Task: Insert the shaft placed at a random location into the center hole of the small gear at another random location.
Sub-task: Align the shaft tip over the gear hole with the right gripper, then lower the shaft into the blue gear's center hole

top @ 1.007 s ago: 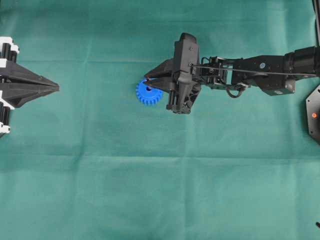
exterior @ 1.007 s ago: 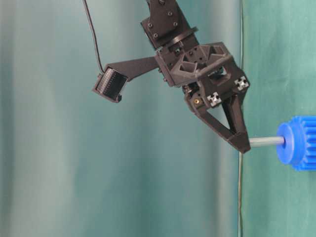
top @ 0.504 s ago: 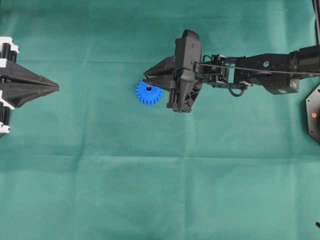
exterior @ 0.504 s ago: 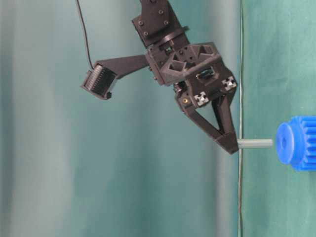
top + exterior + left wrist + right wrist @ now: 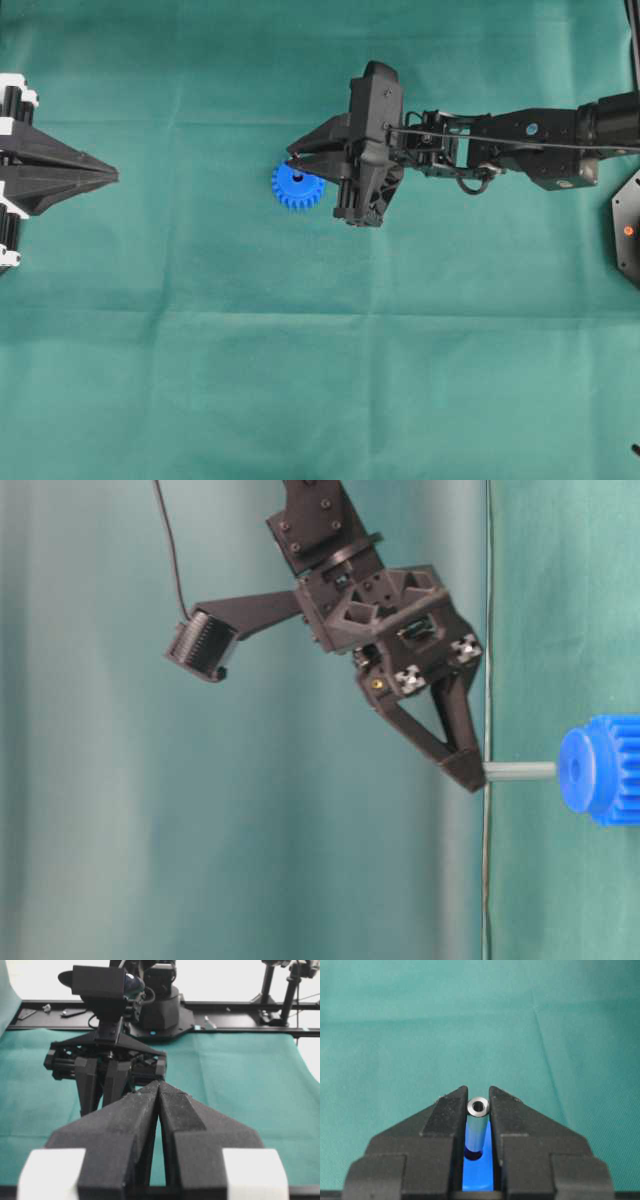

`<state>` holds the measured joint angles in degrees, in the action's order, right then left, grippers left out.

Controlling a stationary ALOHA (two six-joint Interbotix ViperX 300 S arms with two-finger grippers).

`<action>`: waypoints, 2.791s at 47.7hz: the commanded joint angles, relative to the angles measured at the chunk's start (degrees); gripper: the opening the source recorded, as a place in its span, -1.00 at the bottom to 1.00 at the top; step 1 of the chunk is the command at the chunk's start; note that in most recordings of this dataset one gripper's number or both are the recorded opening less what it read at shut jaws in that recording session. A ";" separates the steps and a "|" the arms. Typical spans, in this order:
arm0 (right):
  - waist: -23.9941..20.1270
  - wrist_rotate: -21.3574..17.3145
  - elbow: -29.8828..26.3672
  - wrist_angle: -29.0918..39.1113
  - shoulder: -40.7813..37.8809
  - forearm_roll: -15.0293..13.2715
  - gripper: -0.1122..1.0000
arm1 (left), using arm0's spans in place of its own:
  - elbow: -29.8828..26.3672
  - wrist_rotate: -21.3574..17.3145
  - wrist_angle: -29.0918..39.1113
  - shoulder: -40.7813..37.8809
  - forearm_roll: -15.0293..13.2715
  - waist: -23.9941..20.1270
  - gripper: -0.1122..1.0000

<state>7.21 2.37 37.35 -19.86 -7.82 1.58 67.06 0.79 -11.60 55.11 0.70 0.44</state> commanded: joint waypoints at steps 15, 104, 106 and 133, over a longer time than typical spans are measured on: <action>-0.26 0.18 -1.23 -1.76 -1.05 0.35 -0.56 | -1.41 0.09 -0.26 -0.35 0.09 0.18 -0.80; -0.26 -0.18 -1.49 -0.18 -6.06 1.76 0.30 | -1.32 0.00 -0.18 -0.44 0.18 0.18 -0.80; -0.26 -0.18 -1.49 -0.18 -5.80 1.76 0.48 | -1.41 0.00 -0.18 -0.35 0.09 0.18 -0.80; -0.26 0.26 0.88 0.79 6.33 1.41 0.56 | -1.41 0.00 -0.26 -0.44 0.18 0.18 -0.80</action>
<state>6.86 2.37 38.50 -19.25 -4.92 3.08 67.06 0.79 -11.51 55.11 0.70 0.53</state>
